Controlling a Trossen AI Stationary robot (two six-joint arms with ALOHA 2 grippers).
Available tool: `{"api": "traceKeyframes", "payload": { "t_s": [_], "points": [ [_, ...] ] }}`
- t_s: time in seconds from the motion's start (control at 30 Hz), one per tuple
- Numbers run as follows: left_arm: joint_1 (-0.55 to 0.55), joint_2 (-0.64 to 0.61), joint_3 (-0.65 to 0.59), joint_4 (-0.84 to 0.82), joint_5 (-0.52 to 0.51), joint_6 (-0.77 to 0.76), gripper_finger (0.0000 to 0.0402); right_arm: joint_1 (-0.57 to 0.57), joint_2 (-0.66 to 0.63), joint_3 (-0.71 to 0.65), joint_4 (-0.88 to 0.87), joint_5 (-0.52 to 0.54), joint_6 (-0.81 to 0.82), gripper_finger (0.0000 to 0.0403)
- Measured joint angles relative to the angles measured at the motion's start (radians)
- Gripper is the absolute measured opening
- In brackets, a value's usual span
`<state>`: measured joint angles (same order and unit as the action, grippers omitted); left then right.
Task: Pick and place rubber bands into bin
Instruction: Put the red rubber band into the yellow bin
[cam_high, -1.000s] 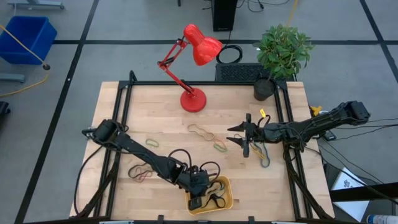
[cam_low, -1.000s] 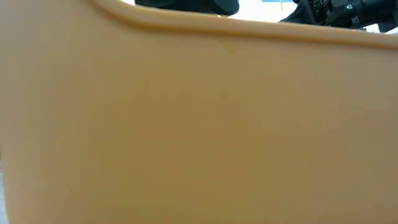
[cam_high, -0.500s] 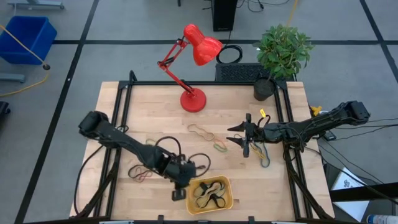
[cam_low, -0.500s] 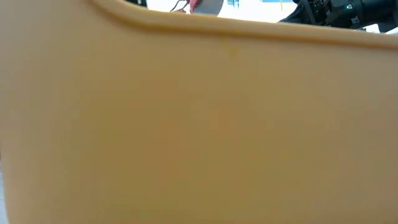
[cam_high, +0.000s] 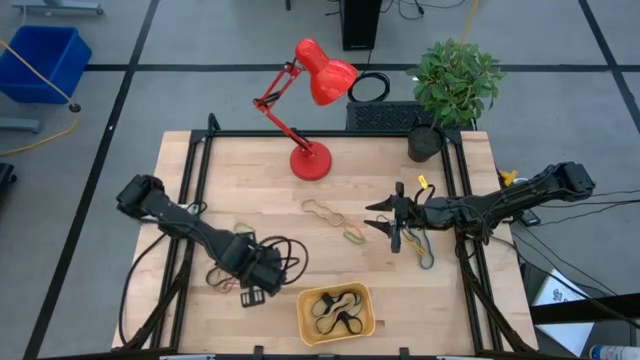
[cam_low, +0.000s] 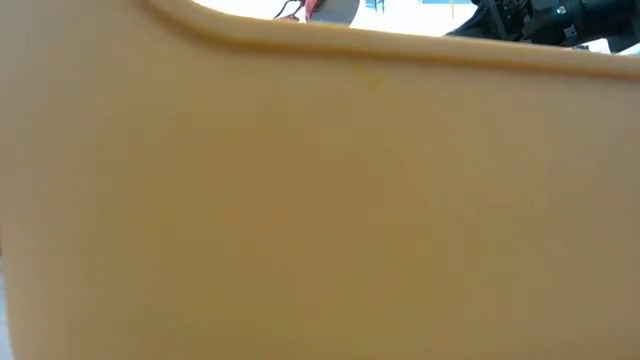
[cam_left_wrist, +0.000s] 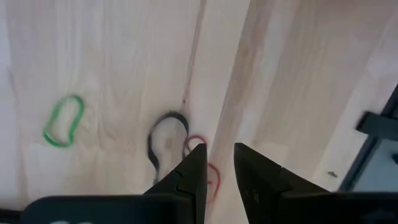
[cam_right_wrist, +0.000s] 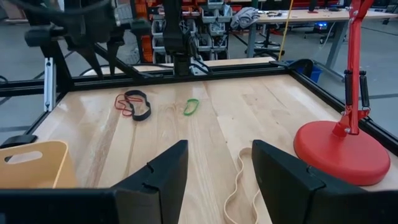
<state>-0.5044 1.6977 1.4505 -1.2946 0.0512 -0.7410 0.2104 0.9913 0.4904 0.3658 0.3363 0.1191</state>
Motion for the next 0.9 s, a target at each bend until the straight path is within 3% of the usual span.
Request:
{"api": "traceKeyframes", "payload": {
  "t_s": [0.2, 0.4, 0.57, 0.73, 0.9],
  "points": [
    [-0.081, 0.001, -0.036, 0.045, 0.002, -0.081, 0.0086, 0.0, 0.0, 0.0, 0.013, 0.002, 0.0, 0.0175],
    [-0.179, 0.001, -0.067, 0.177, -0.055, -0.31, 0.0086, 0.0, 0.0, 0.0, 0.012, 0.003, 0.0, 0.0173],
    [-0.232, 0.001, -0.123, 0.187, -0.069, -0.634, 0.0086, -0.001, 0.0, 0.0, 0.012, 0.008, 0.0, 0.0173],
    [-0.258, 0.001, -0.229, 0.215, 0.017, -0.951, 0.0086, -0.011, 0.0, 0.0, 0.012, 0.008, 0.0, 0.0175],
    [-0.253, 0.002, -0.312, 0.241, 0.024, -1.15, 0.0085, -0.034, 0.0, 0.0, 0.027, 0.007, 0.0, 0.0172]
  ]
}}
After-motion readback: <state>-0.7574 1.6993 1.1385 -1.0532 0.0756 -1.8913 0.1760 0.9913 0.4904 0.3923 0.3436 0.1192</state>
